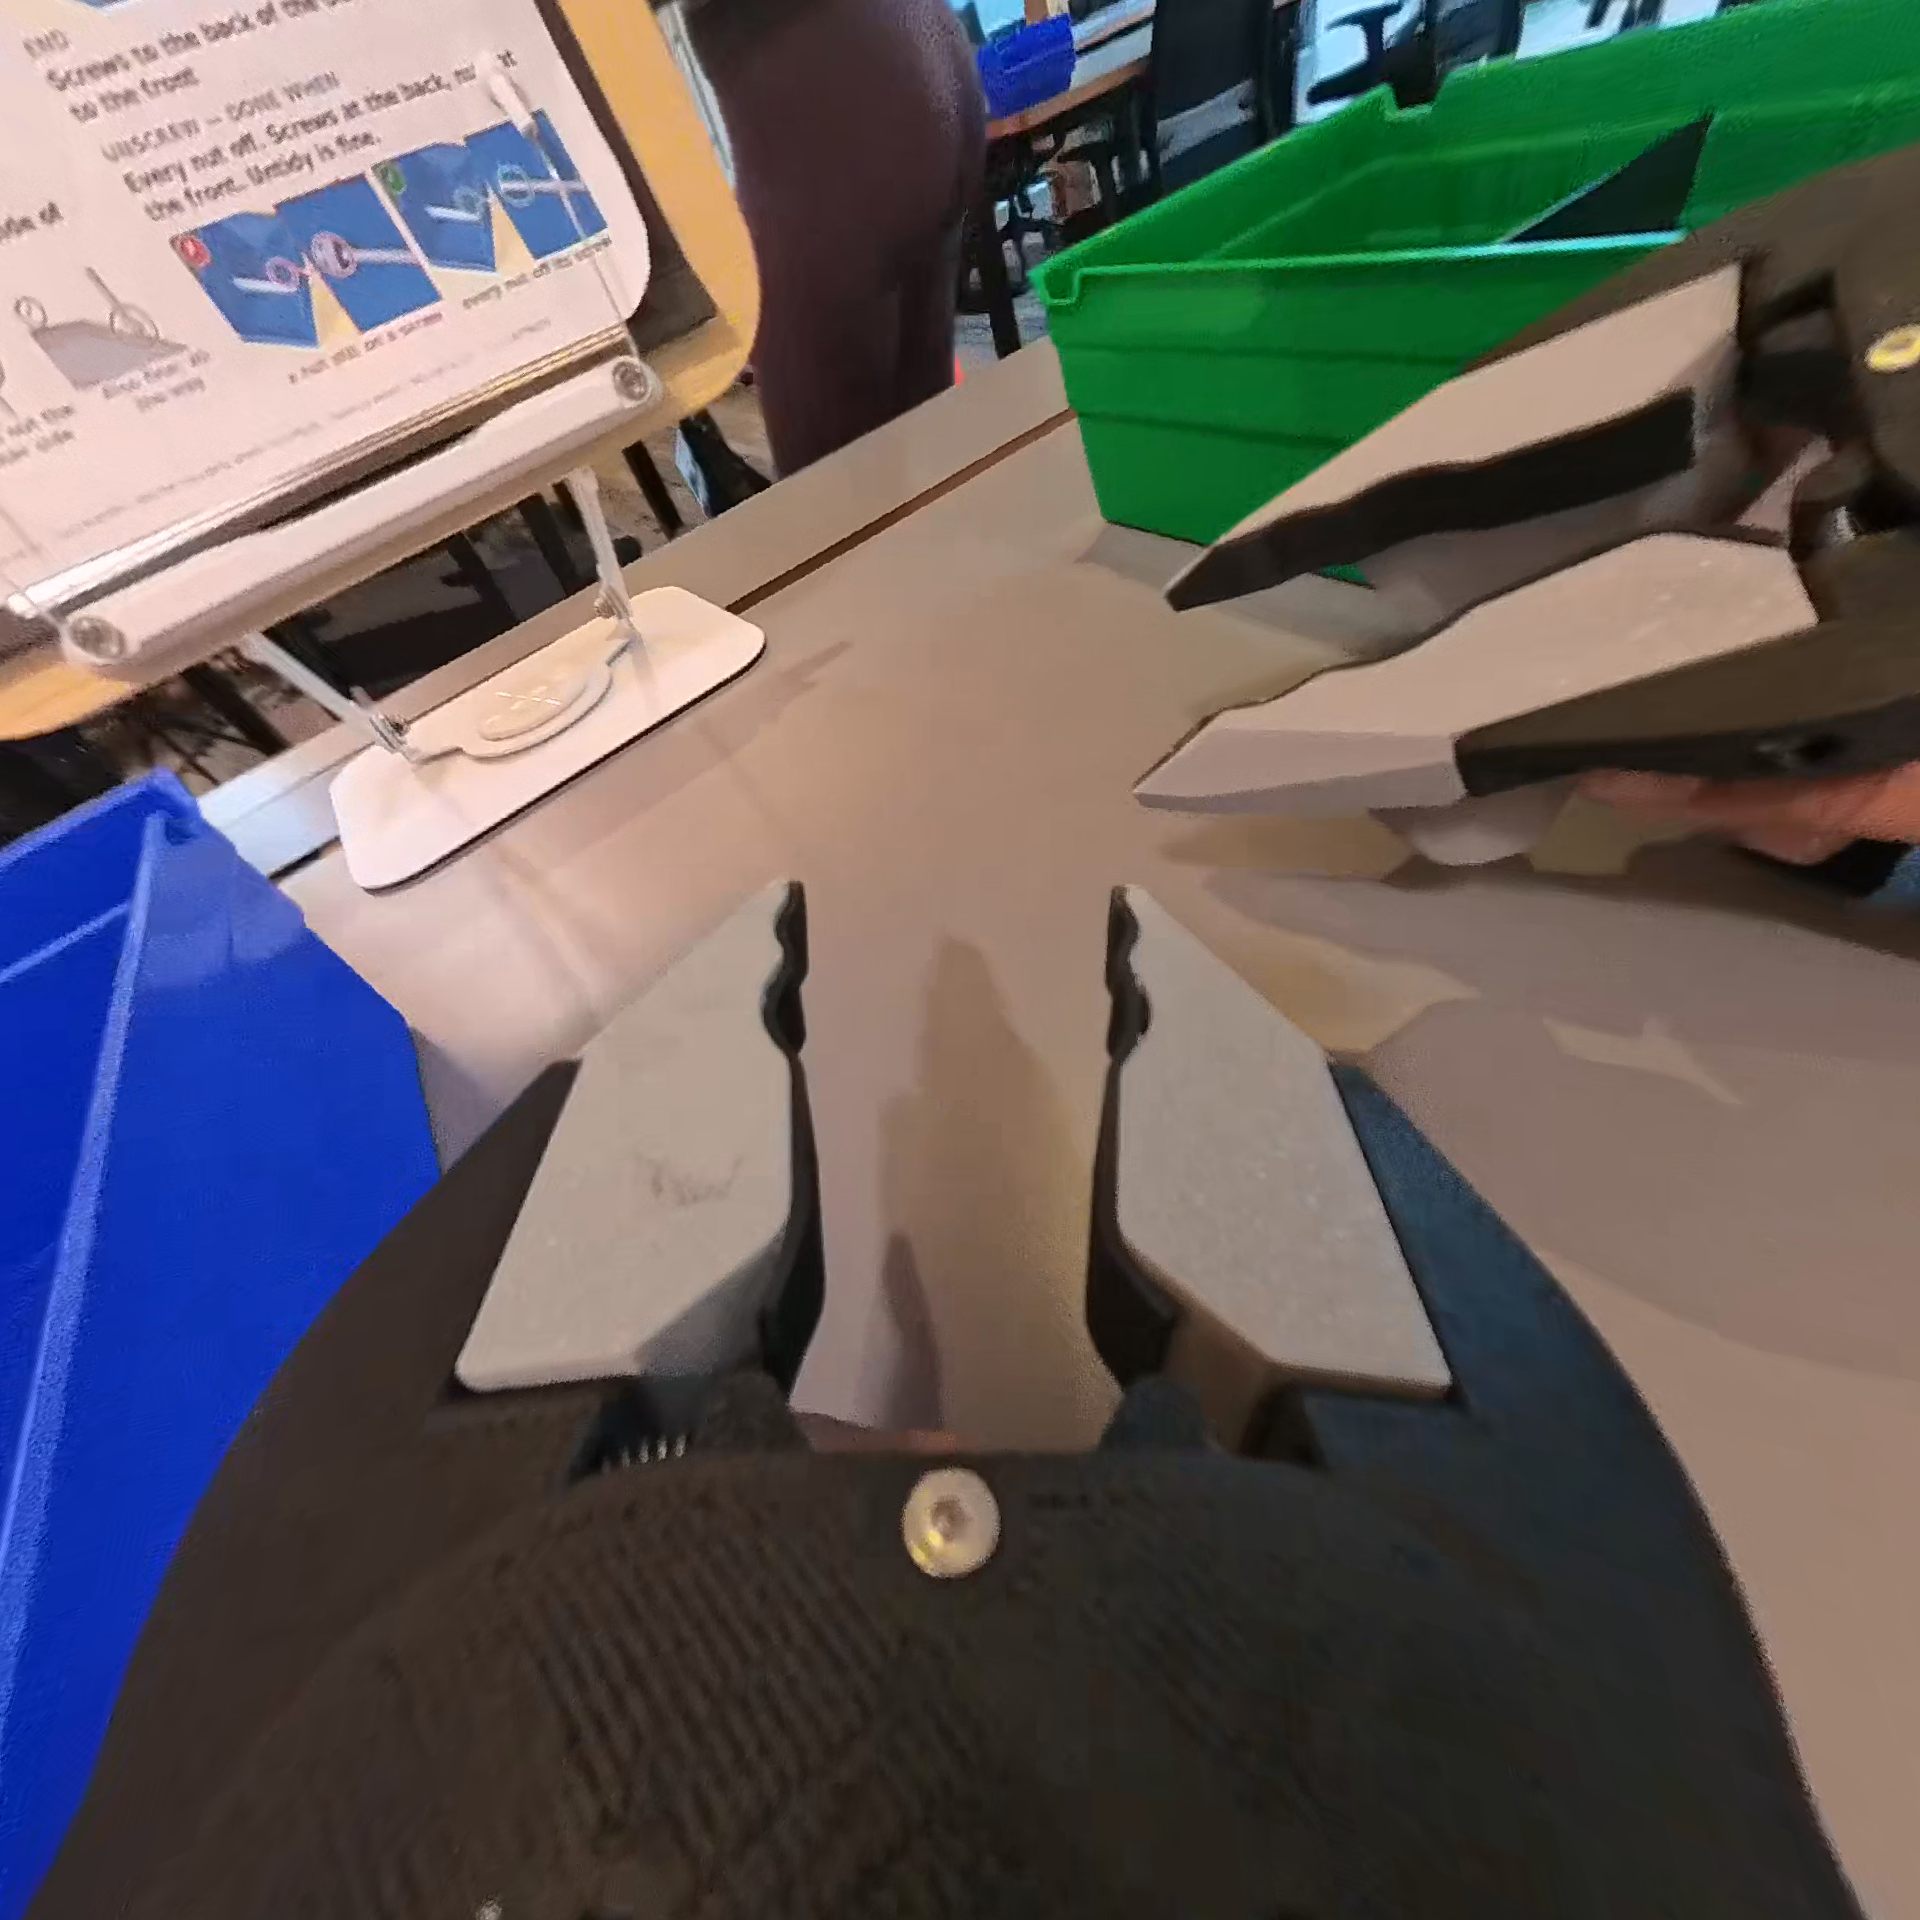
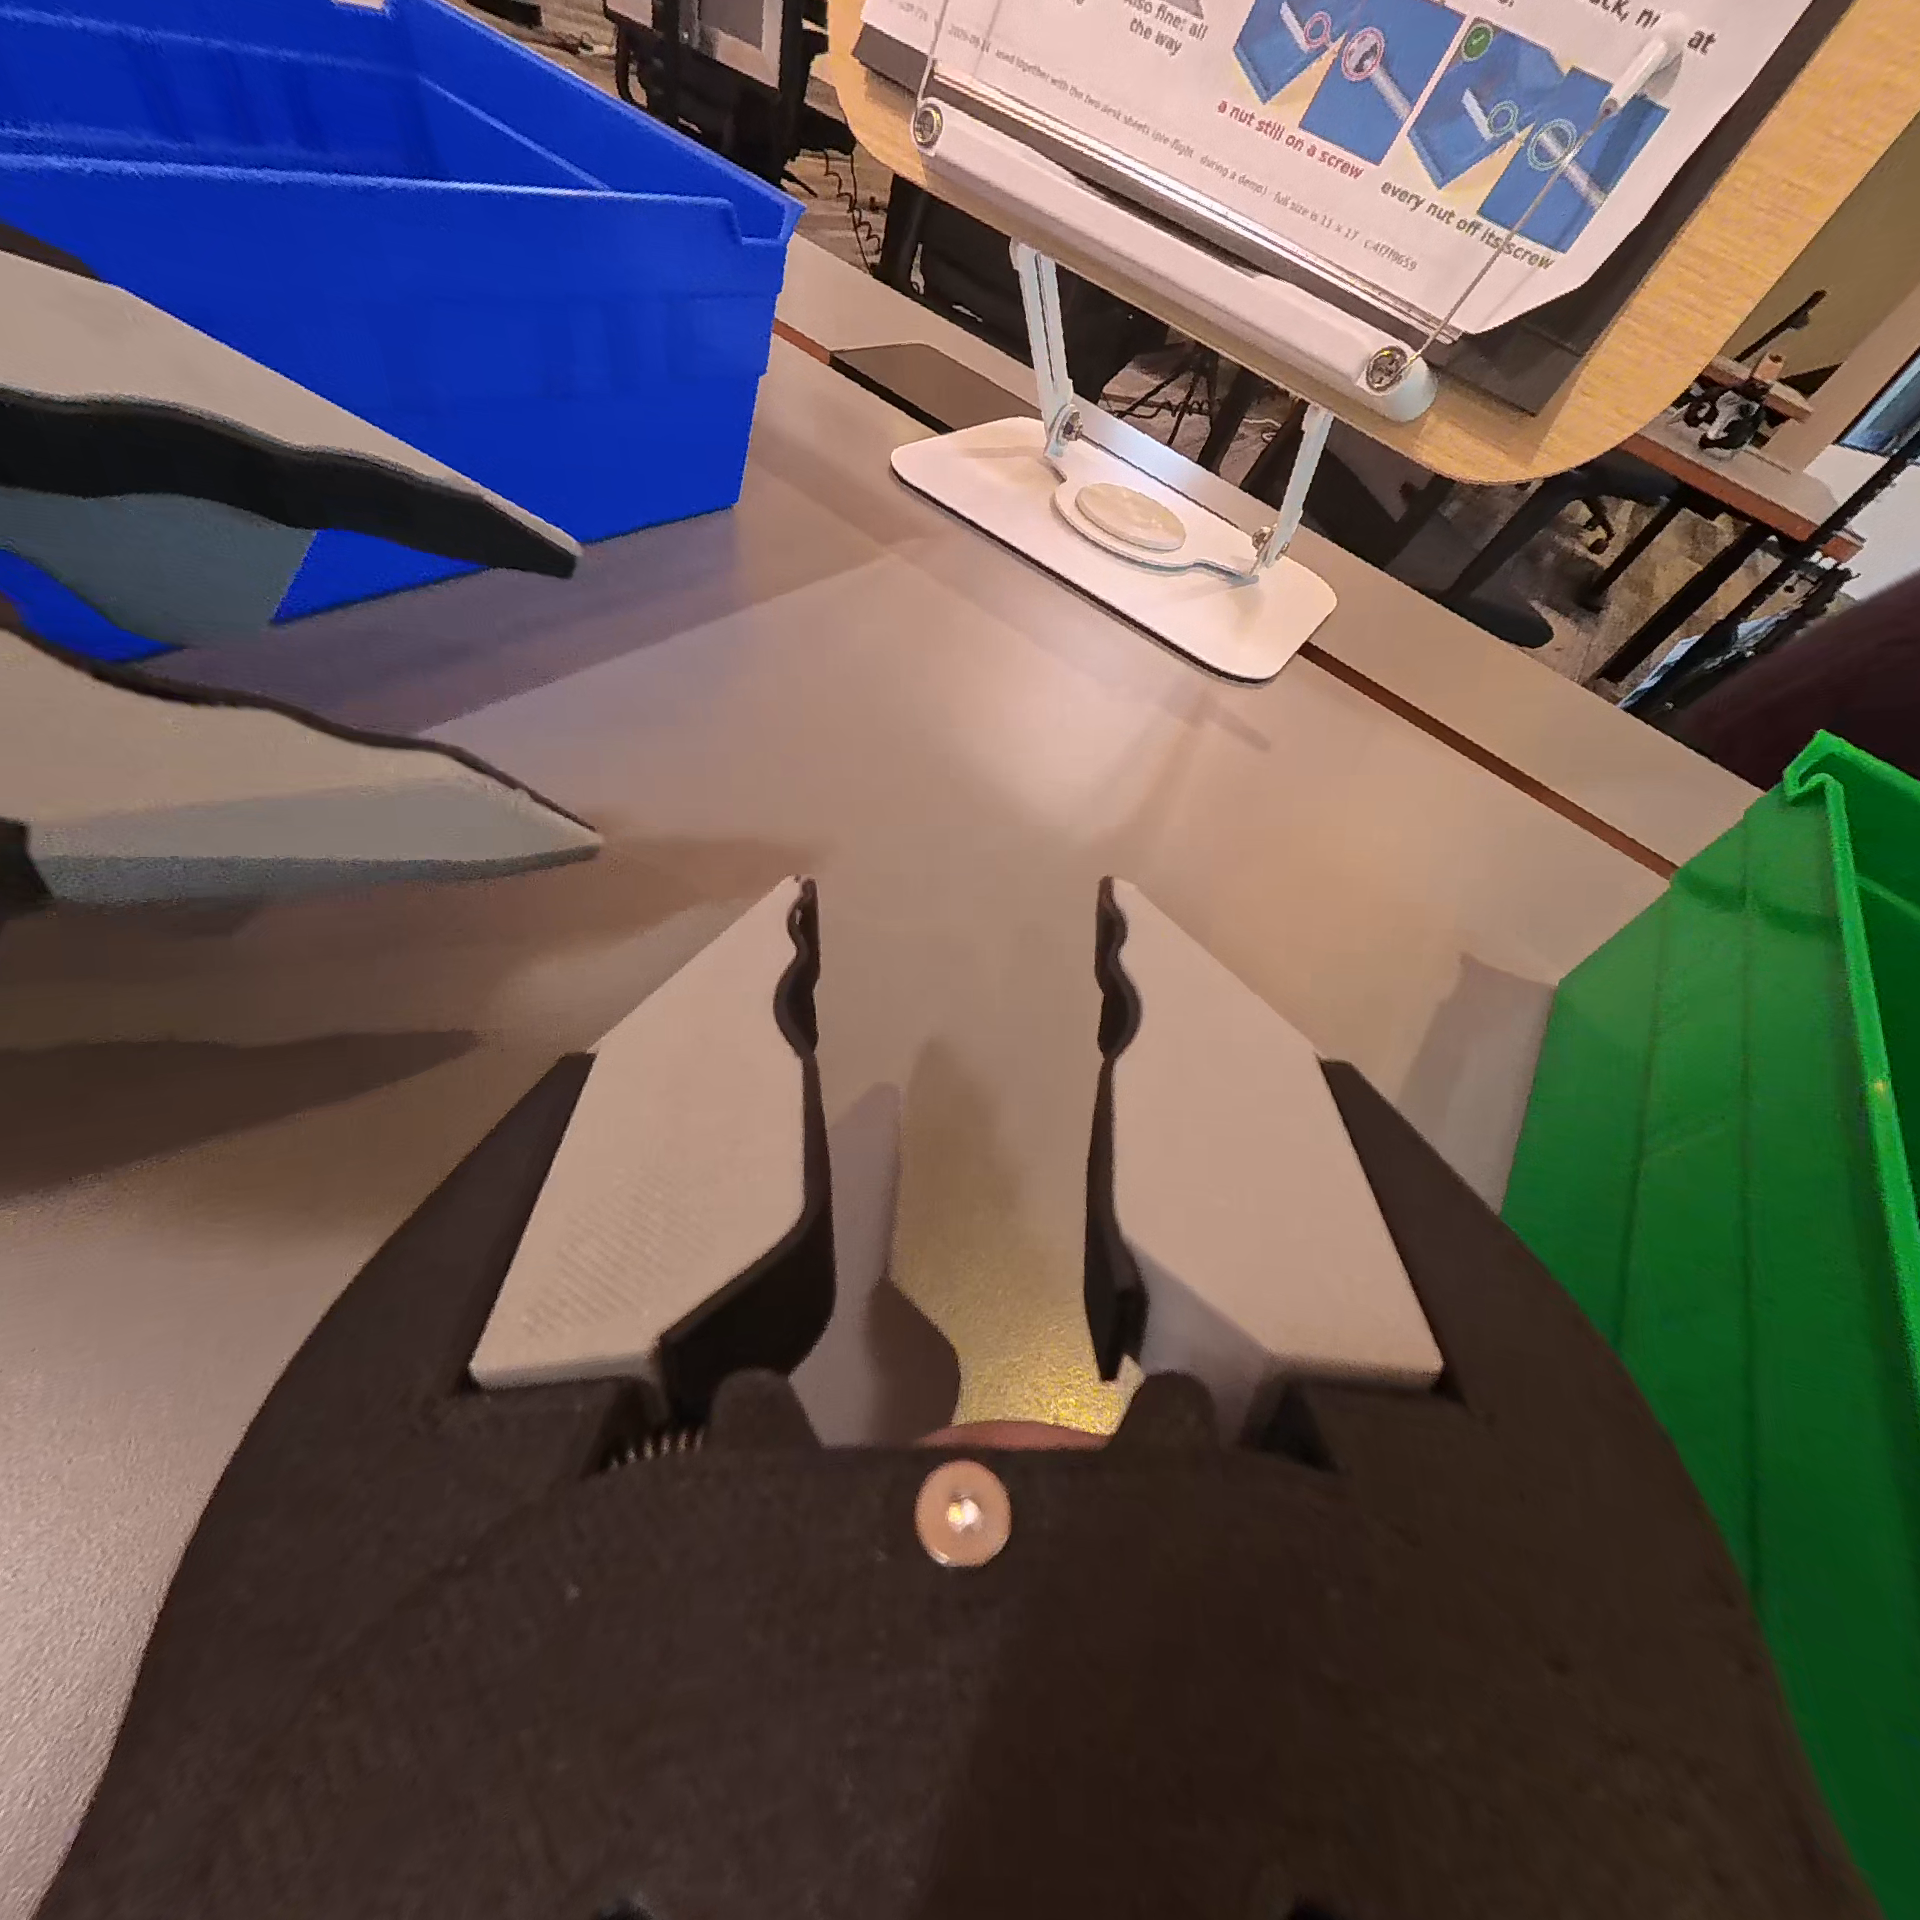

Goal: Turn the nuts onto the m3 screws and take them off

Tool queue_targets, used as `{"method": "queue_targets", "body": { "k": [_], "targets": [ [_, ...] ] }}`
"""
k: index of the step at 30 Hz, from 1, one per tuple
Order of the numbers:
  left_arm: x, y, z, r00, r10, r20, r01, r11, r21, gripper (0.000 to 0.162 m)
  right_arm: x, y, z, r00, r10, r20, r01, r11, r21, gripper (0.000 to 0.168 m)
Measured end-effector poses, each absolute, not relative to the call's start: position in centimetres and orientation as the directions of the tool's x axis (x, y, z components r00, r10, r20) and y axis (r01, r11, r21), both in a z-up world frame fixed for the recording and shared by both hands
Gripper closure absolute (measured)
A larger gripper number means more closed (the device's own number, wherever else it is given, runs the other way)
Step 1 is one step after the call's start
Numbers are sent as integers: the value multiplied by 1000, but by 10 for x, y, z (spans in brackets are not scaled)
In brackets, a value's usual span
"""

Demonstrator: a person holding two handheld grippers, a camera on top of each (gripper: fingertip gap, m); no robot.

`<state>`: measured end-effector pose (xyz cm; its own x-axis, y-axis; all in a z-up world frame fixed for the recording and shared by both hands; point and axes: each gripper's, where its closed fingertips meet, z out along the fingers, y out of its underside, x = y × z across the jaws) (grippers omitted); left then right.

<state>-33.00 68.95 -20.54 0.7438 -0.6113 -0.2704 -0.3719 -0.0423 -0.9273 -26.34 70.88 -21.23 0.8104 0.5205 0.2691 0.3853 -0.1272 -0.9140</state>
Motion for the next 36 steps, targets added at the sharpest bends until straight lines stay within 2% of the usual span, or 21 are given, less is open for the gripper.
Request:
{"method": "queue_targets", "body": {
  "k": [4, 8, 12, 15, 19, 22, 26, 30, 34, 36],
  "targets": [
    [-335, 687, -205, 757, -621, -203, -323, -86, -942, 105, -263, 710, -213, 812, 521, 265, 385, -136, -913, 118],
    [-332, 673, -213, 723, -646, -244, -388, -88, -917, 99, -264, 709, -214, 809, 528, 257, 381, -139, -914, 118],
    [-335, 645, -208, 687, -695, -212, -371, -84, -925, 104, -267, 708, -214, 797, 537, 276, 400, -126, -908, 118],
    [-353, 623, -173, 660, -734, -160, -318, -80, -945, 112, -269, 708, -215, 789, 540, 292, 415, -119, -902, 118],
    [-414, 622, -122, 671, -727, -148, -348, -133, -928, 112, -269, 708, -215, 786, 542, 297, 421, -118, -900, 118],
    [-471, 646, -126, 707, -686, -175, -459, -256, -851, 111, -269, 708, -215, 789, 539, 296, 418, -118, -901, 118],
    [-533, 671, -186, 692, -706, -150, -622, -476, -622, 113, -268, 707, -214, 791, 534, 300, 418, -113, -902, 119],
    [-566, 686, -242, 694, -711, -112, -680, -596, -428, 121, -267, 708, -215, 791, 530, 305, 423, -115, -899, 119],
    [-571, 688, -264, 696, -715, -70, -686, -632, -361, 122, -265, 709, -216, 794, 526, 305, 426, -125, -896, 120],
    [-570, 688, -268, 691, -721, -62, -693, -634, -343, 128, -266, 709, -217, 792, 531, 301, 426, -127, -896, 120]
  ]
}}
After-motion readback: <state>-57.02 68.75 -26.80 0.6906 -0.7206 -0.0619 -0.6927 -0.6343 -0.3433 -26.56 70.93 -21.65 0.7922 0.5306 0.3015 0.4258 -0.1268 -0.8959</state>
